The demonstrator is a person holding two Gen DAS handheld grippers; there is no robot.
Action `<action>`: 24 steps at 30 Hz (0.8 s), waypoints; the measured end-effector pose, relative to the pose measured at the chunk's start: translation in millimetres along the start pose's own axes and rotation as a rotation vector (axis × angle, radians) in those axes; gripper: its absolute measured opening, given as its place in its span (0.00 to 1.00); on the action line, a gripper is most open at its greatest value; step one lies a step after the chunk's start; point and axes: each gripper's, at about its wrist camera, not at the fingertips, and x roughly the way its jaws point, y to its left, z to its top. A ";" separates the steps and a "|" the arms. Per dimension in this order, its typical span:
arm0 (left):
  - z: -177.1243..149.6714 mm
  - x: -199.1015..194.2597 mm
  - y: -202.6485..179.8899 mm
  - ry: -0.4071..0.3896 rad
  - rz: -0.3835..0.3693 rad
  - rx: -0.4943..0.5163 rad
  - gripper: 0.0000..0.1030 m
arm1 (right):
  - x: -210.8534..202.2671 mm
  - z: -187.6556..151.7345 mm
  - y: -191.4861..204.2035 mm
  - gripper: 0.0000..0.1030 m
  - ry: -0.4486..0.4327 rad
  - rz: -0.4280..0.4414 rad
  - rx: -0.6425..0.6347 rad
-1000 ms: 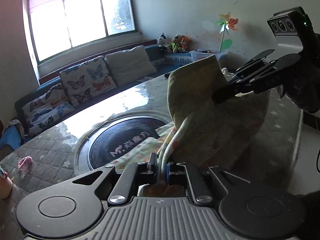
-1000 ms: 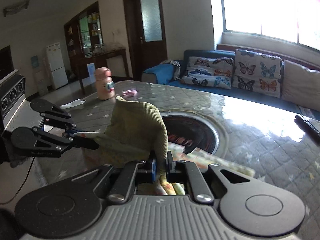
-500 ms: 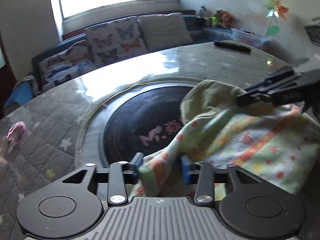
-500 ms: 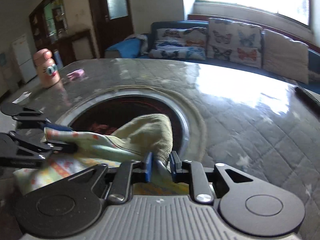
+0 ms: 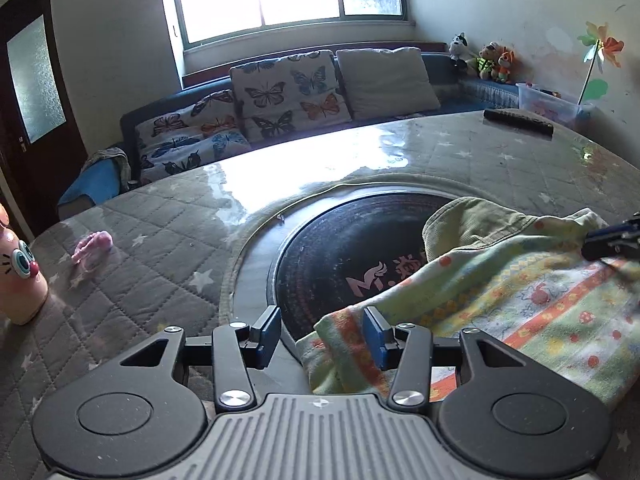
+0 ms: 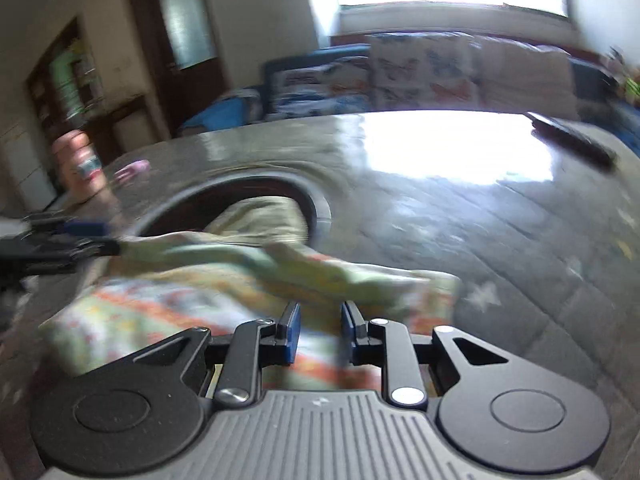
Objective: Fold clothes
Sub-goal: 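Lower the folded hem onto the shirt and open both grippers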
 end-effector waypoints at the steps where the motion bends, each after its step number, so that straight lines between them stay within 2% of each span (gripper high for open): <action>1: 0.9 -0.7 1.1 0.003 0.008 -0.004 0.46 | -1.3 2.3 -5.1 0.16 -0.010 -0.010 0.025; 5: 6.4 -9.7 0.2 -0.022 -0.016 -0.029 0.45 | -8.7 9.8 -6.5 0.17 -0.053 -0.024 0.039; 9: 9.9 -10.7 -15.8 -0.031 -0.101 0.000 0.43 | 0.6 8.1 8.1 0.17 -0.008 0.028 -0.019; 12: 11.9 1.3 -28.5 -0.007 -0.127 0.029 0.43 | 15.9 9.9 13.3 0.17 0.006 0.025 -0.030; 19: 11.9 31.2 -25.3 0.057 -0.099 0.014 0.43 | 32.3 28.9 18.8 0.17 -0.008 -0.018 -0.026; 24: 14.7 26.2 -26.4 0.046 -0.087 0.013 0.41 | 18.7 27.7 40.3 0.17 -0.017 0.042 -0.101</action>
